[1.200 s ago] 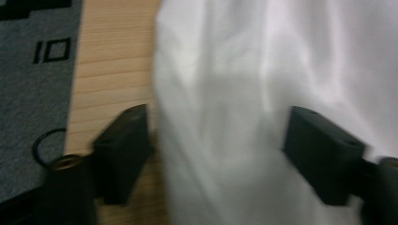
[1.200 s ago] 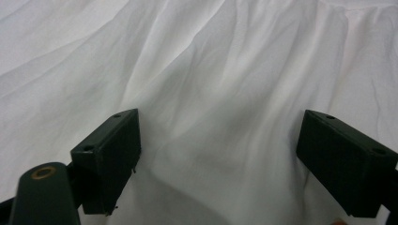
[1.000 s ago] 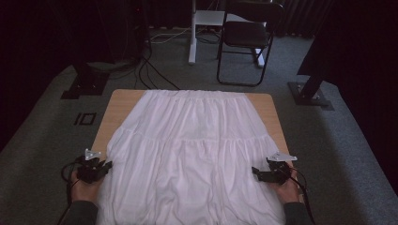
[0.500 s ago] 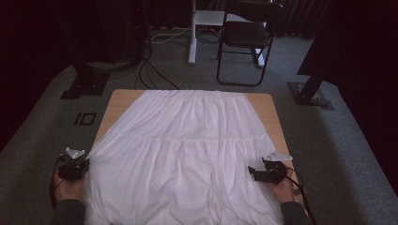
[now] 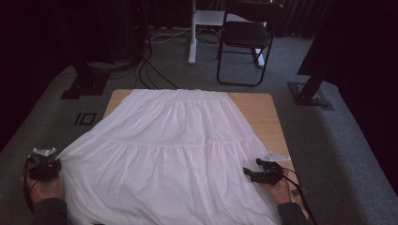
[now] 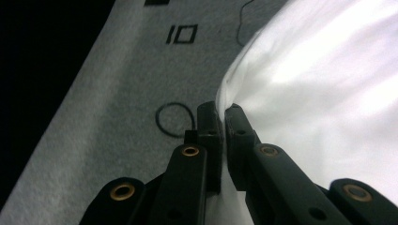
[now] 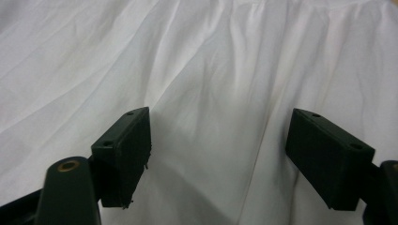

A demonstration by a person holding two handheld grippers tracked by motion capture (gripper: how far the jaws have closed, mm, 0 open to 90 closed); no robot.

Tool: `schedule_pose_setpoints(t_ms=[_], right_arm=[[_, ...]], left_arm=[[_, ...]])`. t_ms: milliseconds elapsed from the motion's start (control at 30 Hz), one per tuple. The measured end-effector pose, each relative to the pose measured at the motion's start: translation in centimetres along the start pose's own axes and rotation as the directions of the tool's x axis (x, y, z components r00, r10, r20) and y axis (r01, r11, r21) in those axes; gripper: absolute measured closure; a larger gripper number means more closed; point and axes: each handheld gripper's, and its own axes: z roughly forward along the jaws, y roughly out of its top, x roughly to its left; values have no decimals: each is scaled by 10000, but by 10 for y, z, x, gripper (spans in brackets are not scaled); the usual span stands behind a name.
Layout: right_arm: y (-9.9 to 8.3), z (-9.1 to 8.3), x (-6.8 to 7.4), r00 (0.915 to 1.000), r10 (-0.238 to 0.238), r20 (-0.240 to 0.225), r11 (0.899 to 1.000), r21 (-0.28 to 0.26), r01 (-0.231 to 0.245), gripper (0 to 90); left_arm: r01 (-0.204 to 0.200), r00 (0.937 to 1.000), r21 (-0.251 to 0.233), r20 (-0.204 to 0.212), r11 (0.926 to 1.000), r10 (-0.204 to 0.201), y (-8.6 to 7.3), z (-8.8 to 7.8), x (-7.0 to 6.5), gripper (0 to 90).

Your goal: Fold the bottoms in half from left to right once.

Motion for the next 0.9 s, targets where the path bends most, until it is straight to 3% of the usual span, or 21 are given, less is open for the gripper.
schedule_pose_setpoints(t_ms=[100,133,167,200,233,267,300,367,400,433,467,500,667,700,767,833,867,900], right_arm=[[1,-5,-1,9990,-189,415,9997,-164,196,231],[2,-10,-3,9975,-189,676,9993,-293,209,230],[2,-10,-3,9975,-189,676,9993,-293,209,230],[1,-15,-6,9941,-216,1064,9991,-335,252,228],[1,-15,-6,9941,-216,1064,9991,-335,252,228],[1,-17,-8,9916,-271,1266,9992,-271,307,228],[-1,-18,-10,9889,-309,1454,9992,-199,342,228],[-3,-20,-13,9845,-366,1718,9993,-37,378,228],[-5,-20,-14,9806,-482,1902,9988,111,469,223],[-5,-20,-14,9806,-482,1902,9988,111,469,223],[-6,-19,-14,9788,-547,1972,9985,158,527,223],[-6,-19,-14,9777,-589,2018,9982,201,560,223],[-7,-15,-13,9729,-796,2170,9963,475,710,227],[-7,-14,-13,9728,-824,2165,9960,522,728,229],[-7,-13,-13,9750,-777,2081,9965,471,693,231],[-8,-13,-14,9764,-719,2037,9970,433,644,231],[-8,-13,-14,9777,-655,1994,9975,404,586,231],[-9,-13,-15,9792,-614,1936,9978,382,550,231]], left_arm=[[35,9965,-784,830,9969,30,6,-21,-9,882],[-104,9868,-1411,1585,9899,330,11,-38,-19,881],[-104,9868,-1411,1585,9899,330,11,-38,-19,881],[-198,9695,-1910,2362,9814,655,18,-56,-30,881],[-198,9695,-1910,2362,9814,655,18,-56,-30,880],[-272,9481,-2346,3021,9717,995,23,-68,-37,880],[-343,9309,-2659,3422,9634,1276,26,-76,-42,880],[-552,8798,-3430,4274,9377,2081,36,-98,-59,880],[-745,8339,-3906,4802,9175,2721,45,-114,-77,879],[-745,8339,-3906,4802,9175,2721,45,-114,-77,879],[-1001,7997,-4183,5060,9028,3231,52,-123,-92,879],[-1171,7792,-4352,5171,8927,3543,57,-127,-101,879],[-2128,6332,-5097,5778,8336,5150,84,-141,-175,879],[-2291,6113,-5169,5830,8248,5352,88,-141,-191,879],[-2560,5598,-5255,6037,8114,5676,96,-138,-224,879],[-2837,4940,-5316,6323,7981,5968,99,-137,-259,880],[-3063,4568,-5385,6403,7850,6175,100,-138,-280,880],[-3153,4300,-5471,6460,7754,6307,101,-140,-292,880]])
